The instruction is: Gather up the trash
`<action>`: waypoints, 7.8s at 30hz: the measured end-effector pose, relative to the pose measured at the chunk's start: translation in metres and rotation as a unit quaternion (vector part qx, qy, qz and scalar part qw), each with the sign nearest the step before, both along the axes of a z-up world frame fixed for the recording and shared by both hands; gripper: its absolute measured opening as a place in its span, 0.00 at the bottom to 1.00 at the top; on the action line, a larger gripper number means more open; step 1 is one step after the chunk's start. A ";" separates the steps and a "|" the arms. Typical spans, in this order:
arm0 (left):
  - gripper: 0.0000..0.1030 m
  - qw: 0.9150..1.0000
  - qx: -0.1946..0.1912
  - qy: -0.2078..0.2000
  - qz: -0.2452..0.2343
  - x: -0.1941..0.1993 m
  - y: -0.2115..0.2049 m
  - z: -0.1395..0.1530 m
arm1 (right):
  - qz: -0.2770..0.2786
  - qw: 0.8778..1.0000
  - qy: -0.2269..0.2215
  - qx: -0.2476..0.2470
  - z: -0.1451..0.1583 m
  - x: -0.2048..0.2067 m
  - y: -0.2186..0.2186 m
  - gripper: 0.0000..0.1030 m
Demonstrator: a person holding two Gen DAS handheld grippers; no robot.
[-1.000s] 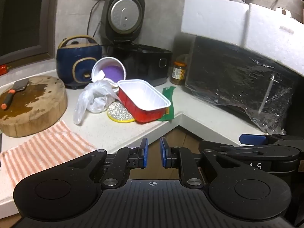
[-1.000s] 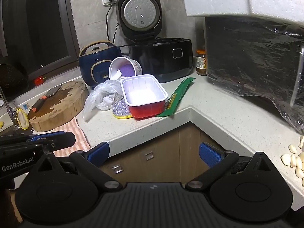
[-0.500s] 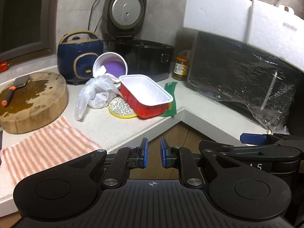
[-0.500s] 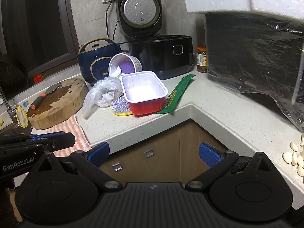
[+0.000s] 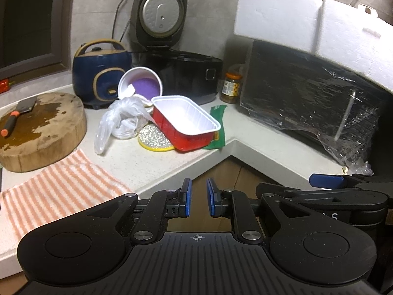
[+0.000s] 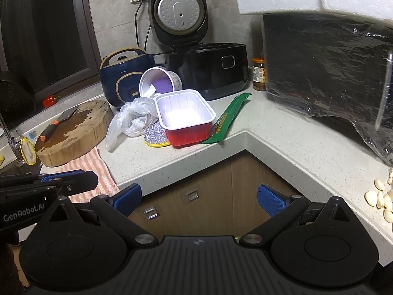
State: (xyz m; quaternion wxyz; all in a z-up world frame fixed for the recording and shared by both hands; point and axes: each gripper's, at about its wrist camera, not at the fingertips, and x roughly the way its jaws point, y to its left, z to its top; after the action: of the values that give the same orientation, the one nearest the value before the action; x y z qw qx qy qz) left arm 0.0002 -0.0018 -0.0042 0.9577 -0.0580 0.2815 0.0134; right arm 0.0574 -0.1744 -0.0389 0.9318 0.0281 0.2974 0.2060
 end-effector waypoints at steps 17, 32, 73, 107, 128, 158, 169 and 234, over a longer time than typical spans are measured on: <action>0.17 1.000 -0.002 -0.001 0.002 -0.008 -0.009 0.000 | 0.003 1.000 0.001 0.003 -0.002 -0.010 -0.006 0.98; 0.17 1.000 -0.001 0.002 -0.001 -0.010 -0.013 -0.001 | 0.000 1.000 0.004 0.006 -0.003 -0.012 -0.012 0.98; 0.18 0.984 -0.172 -0.025 -0.041 0.093 0.109 -0.002 | -0.033 0.999 0.030 0.017 -0.006 0.041 0.020 0.98; 0.18 0.979 -0.196 0.055 0.019 0.225 0.131 -0.034 | -0.133 0.974 -0.046 -0.175 -0.018 0.141 0.066 0.98; 0.11 0.994 -0.070 0.078 -0.011 0.226 0.101 -0.055 | -0.132 0.990 0.024 -0.040 -0.046 0.142 0.006 0.98; 0.12 0.985 -0.142 0.071 0.065 0.150 0.213 -0.053 | 0.002 0.987 0.157 0.035 -0.057 0.278 0.138 0.98; 0.12 0.985 -0.143 0.074 0.060 0.156 0.212 -0.052 | 0.011 0.981 0.183 0.066 -0.060 0.281 0.136 0.99; 0.15 0.980 -0.151 0.126 -0.002 0.181 0.171 -0.064 | -0.144 0.986 0.080 -0.039 -0.041 0.192 0.059 0.61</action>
State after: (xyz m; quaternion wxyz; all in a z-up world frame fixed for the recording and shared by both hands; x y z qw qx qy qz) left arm 0.1813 0.1692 -0.0684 0.8947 -0.1990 0.3992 -0.0234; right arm 0.2489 -0.1149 -0.0797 0.9253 0.0506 0.3717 0.0553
